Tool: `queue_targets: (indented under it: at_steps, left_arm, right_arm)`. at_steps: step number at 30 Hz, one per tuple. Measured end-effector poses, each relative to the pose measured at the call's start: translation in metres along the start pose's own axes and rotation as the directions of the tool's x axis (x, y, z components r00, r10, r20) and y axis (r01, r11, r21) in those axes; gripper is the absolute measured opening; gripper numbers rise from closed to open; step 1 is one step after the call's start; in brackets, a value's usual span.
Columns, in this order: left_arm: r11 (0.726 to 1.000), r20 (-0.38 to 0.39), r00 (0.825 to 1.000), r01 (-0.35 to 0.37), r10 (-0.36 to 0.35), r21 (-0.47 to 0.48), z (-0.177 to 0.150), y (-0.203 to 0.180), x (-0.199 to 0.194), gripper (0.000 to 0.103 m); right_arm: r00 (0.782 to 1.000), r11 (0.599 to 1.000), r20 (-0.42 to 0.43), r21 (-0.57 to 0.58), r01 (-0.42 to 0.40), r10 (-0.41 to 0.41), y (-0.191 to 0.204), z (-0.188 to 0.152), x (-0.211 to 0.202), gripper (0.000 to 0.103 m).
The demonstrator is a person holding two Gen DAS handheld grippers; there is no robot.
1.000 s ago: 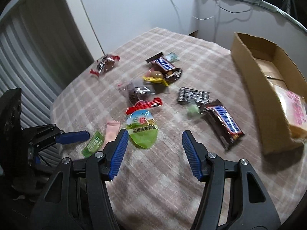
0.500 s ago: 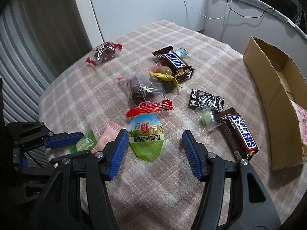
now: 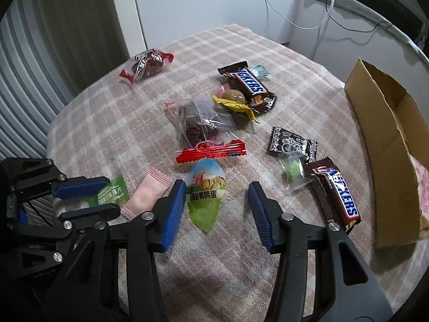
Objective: Organize snacks
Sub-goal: 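Carry both candies into the cardboard box and open both grippers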
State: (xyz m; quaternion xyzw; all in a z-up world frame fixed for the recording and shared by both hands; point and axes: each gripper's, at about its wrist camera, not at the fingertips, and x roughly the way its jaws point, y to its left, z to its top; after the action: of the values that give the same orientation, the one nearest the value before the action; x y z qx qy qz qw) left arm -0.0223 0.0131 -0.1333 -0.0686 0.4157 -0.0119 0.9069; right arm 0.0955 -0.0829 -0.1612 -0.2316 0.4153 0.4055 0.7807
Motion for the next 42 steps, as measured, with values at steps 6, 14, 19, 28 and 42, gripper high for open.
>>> queue_targets:
  at_steps: [6, 14, 19, 28, 42]
  left_arm:
    - [1.000, 0.012, 1.000, 0.007, -0.007, -0.023, 0.002, 0.004, -0.003, 0.020]
    - [0.998, 0.035, 0.999, 0.013, -0.011, -0.058, 0.007, 0.015, -0.011, 0.020]
    - [0.998, 0.066, 0.998, 0.025, -0.021, -0.051, 0.020, 0.017, -0.016, 0.020]
    - [0.994, 0.135, 0.986, 0.104, -0.100, -0.019, 0.076, 0.011, -0.009, 0.020]
    - [0.972, 0.179, 0.955, 0.227, -0.235, 0.064, 0.192, -0.036, 0.037, 0.020]
  right_arm:
    - [1.000, 1.000, 0.009, 0.026, -0.007, 0.007, -0.002, 0.001, -0.004, 0.025]
    - [0.999, 0.998, 0.042, 0.064, -0.008, 0.006, -0.011, -0.003, -0.022, 0.024]
    - [0.997, 0.994, 0.074, 0.109, -0.002, -0.006, -0.025, -0.006, -0.042, 0.024]
    - [0.989, 0.979, 0.121, 0.194, 0.060, -0.084, -0.063, -0.009, -0.076, 0.024]
    - [0.967, 0.931, 0.165, 0.342, 0.129, -0.194, -0.169, 0.014, -0.110, 0.024]
